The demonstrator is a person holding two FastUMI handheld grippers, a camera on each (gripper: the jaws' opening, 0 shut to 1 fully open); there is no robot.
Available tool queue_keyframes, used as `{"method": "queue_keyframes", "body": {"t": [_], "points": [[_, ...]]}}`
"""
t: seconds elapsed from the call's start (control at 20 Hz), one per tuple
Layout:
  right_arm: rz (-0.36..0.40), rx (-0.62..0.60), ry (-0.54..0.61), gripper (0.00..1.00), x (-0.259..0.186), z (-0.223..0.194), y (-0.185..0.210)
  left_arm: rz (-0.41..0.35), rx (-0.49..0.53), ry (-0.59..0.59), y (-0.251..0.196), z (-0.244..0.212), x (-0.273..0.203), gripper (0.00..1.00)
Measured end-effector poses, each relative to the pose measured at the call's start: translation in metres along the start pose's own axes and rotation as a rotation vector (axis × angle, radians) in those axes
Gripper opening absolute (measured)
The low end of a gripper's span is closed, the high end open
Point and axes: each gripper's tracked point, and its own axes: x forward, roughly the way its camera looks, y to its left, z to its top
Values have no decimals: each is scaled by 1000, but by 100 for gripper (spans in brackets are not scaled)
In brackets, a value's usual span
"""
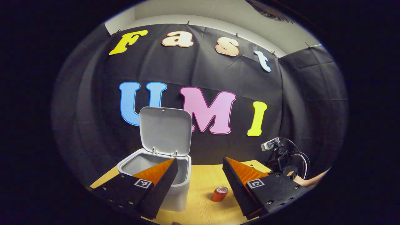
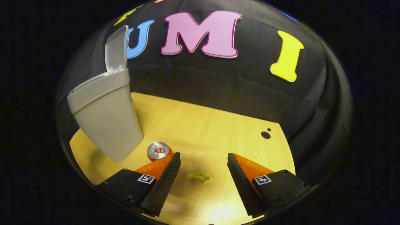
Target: Press the lid of the desktop garbage bin to open it, pick up the crumpled paper on the desktop and throw it into the bin, then pick up the pop can on the desktop and drop it into the bin, and finally close the garbage bin lid.
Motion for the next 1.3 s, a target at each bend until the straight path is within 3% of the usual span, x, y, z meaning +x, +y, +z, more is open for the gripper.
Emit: {"method": "queue_keyframes", "body": {"t": [0.5, 0.75, 0.95, 1.0, 1.05, 1.15, 1.2, 1.25, 1.3], "points": [[121, 3, 350, 99, 71, -97, 7, 41, 40, 85, -6, -22, 19, 94], [128, -16, 408, 96, 81, -115, 9, 46, 27, 115, -6, -29, 24, 94], [131, 2, 416, 84, 79, -118, 2, 51, 19, 124, -4, -32, 25, 94], [130, 1, 415, 92, 79, -120, 3, 52, 16, 127, -4, -33, 25, 94], [130, 2, 411, 81, 78, -120, 3, 56, 12, 131, -3, -35, 25, 94], [136, -3, 409, 74, 77, -120, 1, 58, 4, 137, -4, -36, 24, 94], [139, -9, 410, 59, 75, -120, 4, 58, 4, 138, -4, -36, 23, 94], [145, -15, 412, 55, 74, -121, 6, 58, 5, 139, -5, -37, 22, 94], [141, -23, 412, 34, 73, -122, 6, 57, 8, 139, -5, -36, 20, 95]]}}
